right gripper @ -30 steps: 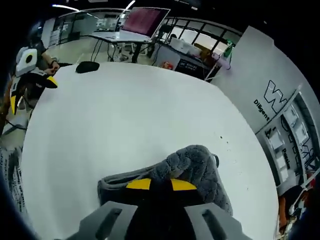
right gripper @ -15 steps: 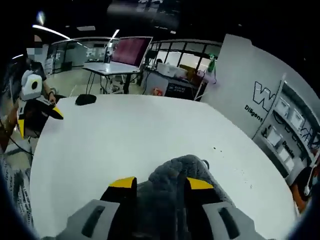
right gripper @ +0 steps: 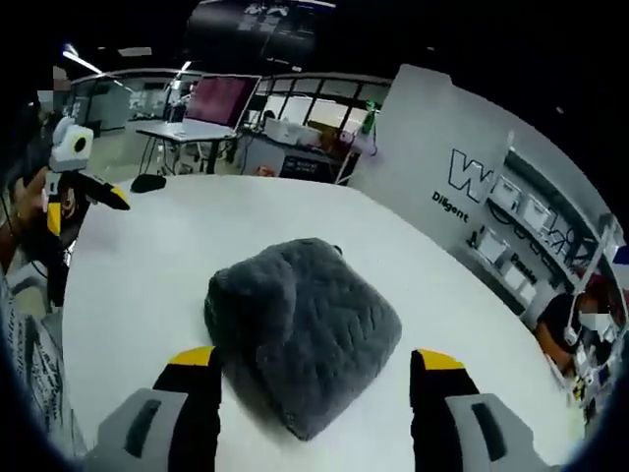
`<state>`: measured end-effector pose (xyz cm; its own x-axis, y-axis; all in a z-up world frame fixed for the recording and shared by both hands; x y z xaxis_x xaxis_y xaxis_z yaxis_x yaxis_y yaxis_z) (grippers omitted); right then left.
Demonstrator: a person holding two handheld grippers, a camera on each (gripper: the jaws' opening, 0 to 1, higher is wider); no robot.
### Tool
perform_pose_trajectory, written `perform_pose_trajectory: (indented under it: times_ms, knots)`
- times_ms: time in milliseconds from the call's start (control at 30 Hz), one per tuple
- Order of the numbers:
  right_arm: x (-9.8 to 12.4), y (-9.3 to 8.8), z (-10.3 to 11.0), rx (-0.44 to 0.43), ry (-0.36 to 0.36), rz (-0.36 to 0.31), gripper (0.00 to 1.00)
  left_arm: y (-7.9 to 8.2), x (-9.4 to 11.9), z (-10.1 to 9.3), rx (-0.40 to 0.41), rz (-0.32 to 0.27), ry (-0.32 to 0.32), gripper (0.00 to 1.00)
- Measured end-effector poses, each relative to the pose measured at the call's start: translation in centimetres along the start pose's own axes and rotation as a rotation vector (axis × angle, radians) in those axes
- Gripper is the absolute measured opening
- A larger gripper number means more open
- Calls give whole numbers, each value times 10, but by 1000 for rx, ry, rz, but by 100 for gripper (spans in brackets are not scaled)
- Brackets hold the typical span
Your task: Fold the towel on the table until its edges align and the towel forms a compact rectangular stack.
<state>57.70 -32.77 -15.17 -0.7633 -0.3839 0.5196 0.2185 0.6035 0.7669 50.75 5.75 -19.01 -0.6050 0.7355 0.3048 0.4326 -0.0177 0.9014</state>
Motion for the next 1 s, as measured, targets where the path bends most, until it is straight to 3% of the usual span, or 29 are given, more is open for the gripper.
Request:
perform_pose_trajectory:
  times_ms: [100,267,467,600,800,1000]
  knots:
    - [11,-12,6,-87,-6,-27,99,6,-10,-4,-26,19,-20,95]
    - [34,-37,22,-121,-31,-58,99,19,-29,-15,-69,33,-59,95]
    - [53,-65,49,-157,-43,-32,99,30,-52,-28,-109,51,-84,95]
    - [66,-67,65,-205,-25,-131,99,37,-73,-36,-130,63,-111,94]
    - [79,-65,74,-194,-36,-169,99,50,-100,-51,-169,44,-152,88]
    - [84,-69,71,-239,-51,-201,99,68,-125,-59,-187,16,-177,84]
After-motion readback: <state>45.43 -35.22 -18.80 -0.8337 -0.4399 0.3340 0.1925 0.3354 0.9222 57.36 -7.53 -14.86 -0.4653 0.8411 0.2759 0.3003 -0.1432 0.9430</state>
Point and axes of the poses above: the point that each gripper's makers call its tool centre point, and the gripper's own axes: x roughly backward along the fingers, z roughly to its left, y roughly out of its top, the point moved 10 cm from there along x, roughly backward along the fingers, and after that the axes turned 4 degrees about x, right-handed, at the moved point
